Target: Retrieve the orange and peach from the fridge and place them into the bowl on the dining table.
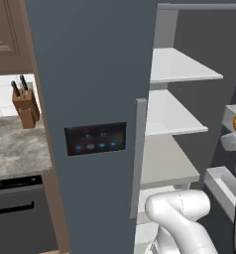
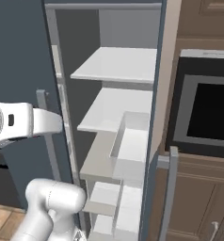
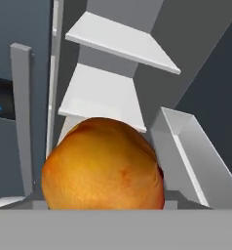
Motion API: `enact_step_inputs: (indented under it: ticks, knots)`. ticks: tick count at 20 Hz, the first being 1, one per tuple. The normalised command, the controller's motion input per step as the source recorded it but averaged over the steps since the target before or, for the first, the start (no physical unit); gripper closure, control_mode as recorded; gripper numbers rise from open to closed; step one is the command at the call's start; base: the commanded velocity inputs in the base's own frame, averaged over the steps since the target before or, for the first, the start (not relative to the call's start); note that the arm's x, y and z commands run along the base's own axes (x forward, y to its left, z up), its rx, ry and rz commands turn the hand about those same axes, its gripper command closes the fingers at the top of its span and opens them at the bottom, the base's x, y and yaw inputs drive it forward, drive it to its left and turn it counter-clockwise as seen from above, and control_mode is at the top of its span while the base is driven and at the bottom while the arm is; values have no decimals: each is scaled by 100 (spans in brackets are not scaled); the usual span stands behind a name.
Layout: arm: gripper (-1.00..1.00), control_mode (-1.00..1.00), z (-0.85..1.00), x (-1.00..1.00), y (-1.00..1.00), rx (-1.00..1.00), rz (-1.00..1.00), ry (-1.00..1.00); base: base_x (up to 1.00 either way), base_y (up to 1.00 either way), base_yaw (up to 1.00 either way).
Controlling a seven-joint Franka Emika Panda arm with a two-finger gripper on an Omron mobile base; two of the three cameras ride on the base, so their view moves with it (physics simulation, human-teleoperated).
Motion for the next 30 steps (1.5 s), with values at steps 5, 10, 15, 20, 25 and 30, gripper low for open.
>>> enact_step_inputs:
  ticks: [5, 10, 15, 20, 25, 30]
  knots:
    - [100, 100, 0, 0, 0, 0, 0, 0, -95, -2, 6]
    - [100, 100, 0, 0, 0, 0, 0, 0, -100, -9, 9]
    - [100, 100, 0, 0, 0, 0, 0, 0, -100, -12, 11]
    - [100, 100, 0, 0, 0, 0, 0, 0, -99, -8, 12]
    - [100, 100, 0, 0, 0, 0, 0, 0, -100, -11, 16]
    - [100, 100, 0, 0, 0, 0, 0, 0, -100, -3, 15]
